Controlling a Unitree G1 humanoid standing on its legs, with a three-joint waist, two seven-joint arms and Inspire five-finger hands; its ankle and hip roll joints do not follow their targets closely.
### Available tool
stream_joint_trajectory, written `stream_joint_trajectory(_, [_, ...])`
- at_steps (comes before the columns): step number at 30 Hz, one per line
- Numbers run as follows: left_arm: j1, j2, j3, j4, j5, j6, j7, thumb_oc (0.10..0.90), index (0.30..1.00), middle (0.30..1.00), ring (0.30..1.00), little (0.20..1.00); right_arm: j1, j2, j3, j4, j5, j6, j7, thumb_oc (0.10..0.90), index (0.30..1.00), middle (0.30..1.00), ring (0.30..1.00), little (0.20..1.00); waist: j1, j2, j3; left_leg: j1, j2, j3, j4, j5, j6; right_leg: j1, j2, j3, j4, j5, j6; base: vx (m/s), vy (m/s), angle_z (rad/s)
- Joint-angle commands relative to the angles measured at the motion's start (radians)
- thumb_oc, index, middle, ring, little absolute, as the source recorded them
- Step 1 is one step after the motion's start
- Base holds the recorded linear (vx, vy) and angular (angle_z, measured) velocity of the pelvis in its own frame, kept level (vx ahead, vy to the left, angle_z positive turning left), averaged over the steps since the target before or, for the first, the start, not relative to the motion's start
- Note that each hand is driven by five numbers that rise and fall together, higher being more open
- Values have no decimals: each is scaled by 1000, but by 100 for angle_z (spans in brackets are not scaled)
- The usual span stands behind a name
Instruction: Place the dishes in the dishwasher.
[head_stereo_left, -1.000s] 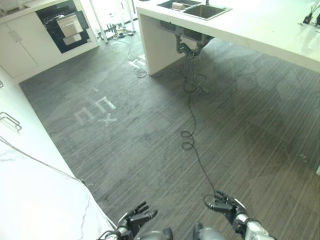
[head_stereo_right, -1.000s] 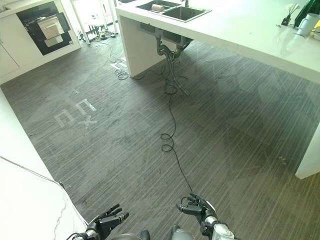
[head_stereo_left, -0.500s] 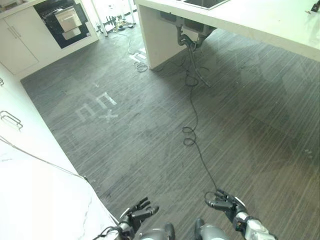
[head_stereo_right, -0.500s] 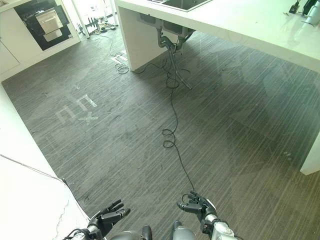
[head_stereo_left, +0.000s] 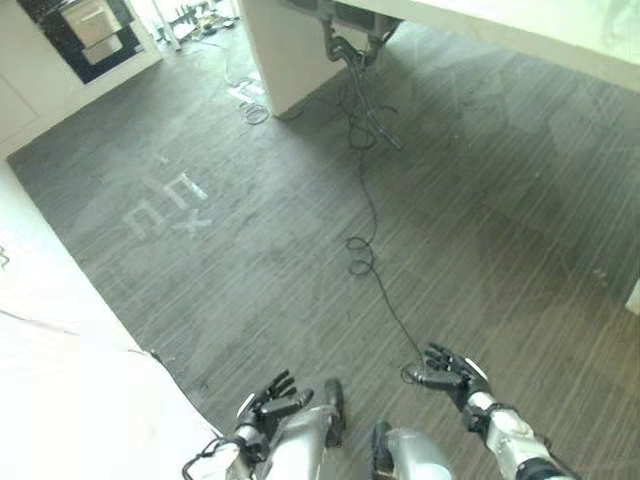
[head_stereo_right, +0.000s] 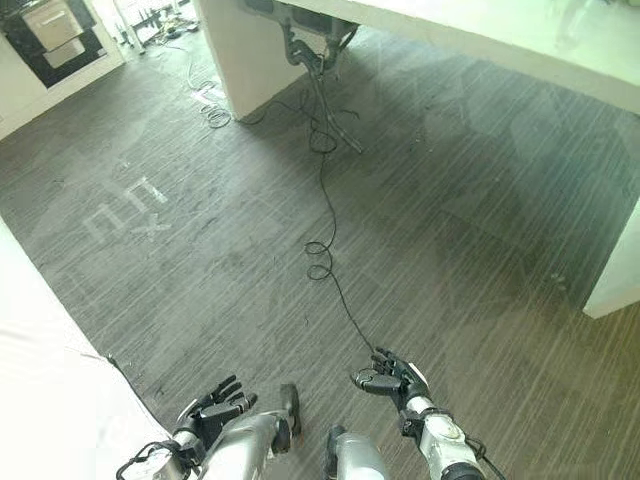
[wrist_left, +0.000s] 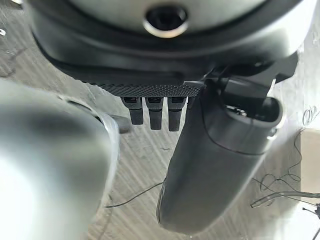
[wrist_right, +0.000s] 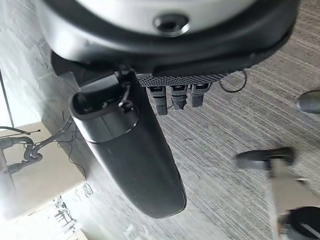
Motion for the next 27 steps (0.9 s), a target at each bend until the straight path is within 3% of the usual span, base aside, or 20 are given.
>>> stream_joint_trajectory(1, [7, 18, -3, -97, 51, -87, -24, 800, 900, 900, 900, 900, -10, -38, 0, -115, 22, -60, -15, 800, 900, 900, 900, 900, 57, -28, -111, 29, -21, 25, 135, -71, 49, 120, -81, -25, -74, -69, 104, 643, 395, -35])
stream_joint_trajectory(2, [6, 27, -4, -103, 55, -82, -17, 800, 900, 900, 900, 900, -12, -29, 4, -125, 34, -52, -29, 800, 900, 900, 900, 900, 74, -47, -128, 55, -66, -35, 135, -107, 90, 171, -98, 0, -74, -46, 117, 671, 393, -66])
stream_joint_trajectory(3, [1, 40, -9, -104, 49, -79, -31, 800, 900, 900, 900, 900, -11, -22, 4, -129, 55, -59, -52, 800, 900, 900, 900, 900, 70, -45, -143, 92, -86, -60, 135, -147, 128, 224, -110, -22, -74, 85, 149, 624, 397, -79])
stream_joint_trajectory(4, [-3, 44, -13, -106, 53, -79, -35, 800, 900, 900, 900, 900, -8, -19, -4, -129, 56, -65, -52, 800, 900, 900, 900, 900, 66, -43, -147, 104, -97, -60, 135, -162, 147, 213, -122, -20, 7, 162, 177, 483, 408, -36])
stream_joint_trajectory(5, [-17, 55, -23, -111, 61, -76, -39, 800, 900, 900, 900, 900, 5, -12, -20, -138, 44, -82, -56, 800, 900, 900, 900, 900, 50, -33, -145, 137, -118, -71, 135, -188, 181, 139, -132, -5, 201, 278, 222, 294, 305, 5])
stream_joint_trajectory(6, [-22, 62, -29, -119, 64, -71, -38, 800, 900, 900, 900, 900, 14, -9, -27, -147, 38, -90, -61, 800, 900, 900, 900, 900, 41, -23, -145, 151, -120, -80, 135, -200, 194, 101, -120, 6, 289, 332, 236, 318, 315, 60])
stream_joint_trajectory(8, [-39, 82, -43, -136, 60, -47, -19, 800, 900, 900, 900, 900, 33, -7, -25, -162, 38, -106, -70, 800, 900, 900, 900, 900, 19, -2, -134, 192, -132, -113, 135, -231, 219, -25, -134, 3, 523, 363, 225, 296, 250, 84])
stream_joint_trajectory(9, [-50, 85, -53, -133, 52, -44, -13, 800, 900, 900, 900, 900, 38, -8, -17, -163, 49, -115, -69, 800, 900, 900, 900, 900, 7, 1, -130, 211, -137, -128, 135, -243, 229, -68, -137, -7, 529, 339, 203, 291, 170, 50])
stream_joint_trajectory(12, [-56, 77, -60, -139, 60, -53, -21, 800, 900, 900, 900, 900, 55, -15, -19, -187, 49, -118, -71, 800, 900, 900, 900, 900, -41, 2, -114, 273, -149, -171, 135, -276, 240, -162, -133, -49, 382, 248, 158, 455, -3, 58])
stream_joint_trajectory(13, [-51, 72, -54, -147, 81, -55, -19, 800, 900, 900, 900, 900, 63, -26, -36, -195, 67, -111, -51, 800, 900, 900, 900, 900, -72, -19, -104, 342, -167, -200, 135, -338, 233, -233, -160, -108, 100, 281, 169, 957, -149, 171])
stream_joint_trajectory(14, [-43, 54, -59, -137, 81, -78, 9, 800, 900, 900, 900, 900, 60, -39, -52, -176, 49, -108, 0, 800, 900, 900, 900, 900, -94, -11, -107, 440, -164, -240, 135, -416, 197, -313, -174, -158, -70, 325, 208, 1082, -186, 173])
stream_joint_trajectory(16, [-37, 43, -57, -131, 85, -88, 16, 800, 900, 900, 900, 900, 55, -44, -54, -173, 40, -103, 5, 800, 900, 900, 900, 900, -104, -13, -113, 466, -170, -243, 135, -420, 180, -316, -184, -167, -74, 319, 187, 626, -104, 109])
stream_joint_trajectory(17, [-34, 38, -54, -117, 89, -86, 14, 800, 900, 900, 900, 900, 50, -49, -46, -165, 55, -99, -10, 800, 900, 900, 900, 900, -115, -9, -127, 507, -168, -276, 135, -411, 155, -298, -161, -124, -73, 317, 178, 436, -98, 66])
stream_joint_trajectory(19, [-27, 39, -52, -104, 98, -83, 11, 800, 900, 900, 900, 900, 44, -57, -29, -152, 69, -105, -20, 800, 900, 900, 900, 900, -119, -3, -139, 540, -149, -300, 135, -327, 120, -266, -124, -88, -71, 281, 152, 500, -136, -35])
stream_joint_trajectory(22, [-16, 44, -47, -100, 123, -80, 20, 800, 900, 900, 900, 900, 33, -69, -7, -161, 67, -92, -25, 800, 900, 900, 900, 900, -107, -9, -156, 583, -122, -306, 135, -94, 37, -211, -97, -62, -74, 219, 121, 433, -137, 20])
stream_joint_trajectory(23, [-13, 44, -42, -104, 119, -76, 18, 800, 900, 900, 900, 900, 33, -75, -3, -166, 58, -91, -25, 800, 900, 900, 900, 900, -102, -21, -155, 553, -122, -294, 231, -13, 6, -188, -101, -45, -74, 198, 111, 374, -98, 28])
stream_joint_trajectory(24, [-11, 44, -40, -110, 111, -70, 17, 800, 900, 900, 900, 900, 36, -81, 0, -170, 51, -91, -26, 800, 900, 900, 900, 900, -98, -30, -152, 506, -127, -286, 330, 21, -14, -168, -105, -32, -74, 182, 105, 352, -84, -31])
stream_joint_trajectory(25, [-8, 44, -35, -119, 109, -58, 17, 800, 900, 900, 900, 900, 40, -87, 0, -178, 46, -87, -29, 800, 900, 900, 900, 900, -93, -35, -150, 466, -135, -284, 402, 36, -25, -152, -106, -21, -74, 169, 100, 412, -101, -130])
stream_joint_trajectory(26, [-1, 44, -28, -137, 118, -31, 17, 800, 900, 900, 900, 900, 48, -100, 0, -194, 50, -79, -36, 800, 900, 900, 900, 900, -81, -51, -143, 357, -148, -267, 591, 53, -47, -111, -107, 7, -74, 142, 83, 382, -96, -127])
stream_joint_trajectory(27, [1, 44, -27, -143, 123, -21, 16, 800, 900, 900, 900, 900, 50, -102, 0, -200, 52, -77, -38, 800, 900, 900, 900, 900, -76, -59, -141, 316, -146, -253, 614, 51, -45, -99, -109, 15, -74, 133, 80, 429, -85, -94])
